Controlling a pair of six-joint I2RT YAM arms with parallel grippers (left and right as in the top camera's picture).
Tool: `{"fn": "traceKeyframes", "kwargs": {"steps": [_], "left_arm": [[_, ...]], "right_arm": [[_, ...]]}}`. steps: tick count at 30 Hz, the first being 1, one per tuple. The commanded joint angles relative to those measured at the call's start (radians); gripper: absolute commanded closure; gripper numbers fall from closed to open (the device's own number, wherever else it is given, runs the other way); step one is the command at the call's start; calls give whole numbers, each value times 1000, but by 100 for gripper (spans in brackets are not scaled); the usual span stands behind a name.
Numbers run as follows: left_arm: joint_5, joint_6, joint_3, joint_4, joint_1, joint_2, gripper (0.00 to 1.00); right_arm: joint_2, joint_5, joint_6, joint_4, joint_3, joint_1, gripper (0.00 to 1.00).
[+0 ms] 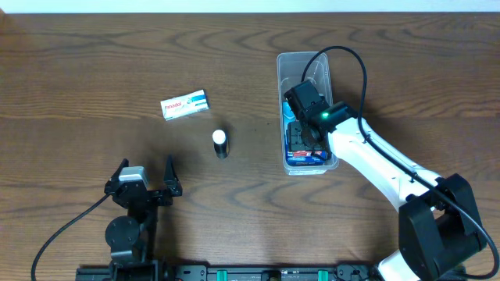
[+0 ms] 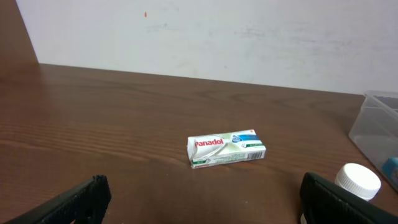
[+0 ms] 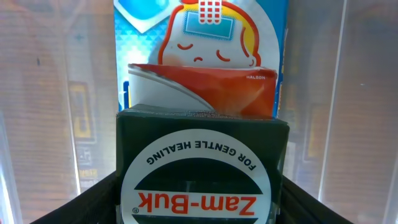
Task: Pack container
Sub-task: 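Carry the tin over the container and lower it inside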
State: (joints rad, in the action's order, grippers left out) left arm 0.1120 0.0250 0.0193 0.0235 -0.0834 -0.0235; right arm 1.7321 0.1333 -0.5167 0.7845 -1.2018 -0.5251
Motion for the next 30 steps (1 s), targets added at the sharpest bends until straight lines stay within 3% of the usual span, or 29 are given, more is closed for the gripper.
{"fn": "traceKeyframes", "kwargs": {"steps": [1, 19, 30], "left_arm": [[8, -10, -15, 36, -2, 0, 2], [8, -10, -15, 36, -2, 0, 2], [8, -10, -15, 36, -2, 0, 2]], "right_arm": [[-15, 21, -5, -3, 8, -5, 33], [-16, 50, 50, 8, 36, -5, 28], [-37, 34, 113, 33, -37, -5, 25]]}}
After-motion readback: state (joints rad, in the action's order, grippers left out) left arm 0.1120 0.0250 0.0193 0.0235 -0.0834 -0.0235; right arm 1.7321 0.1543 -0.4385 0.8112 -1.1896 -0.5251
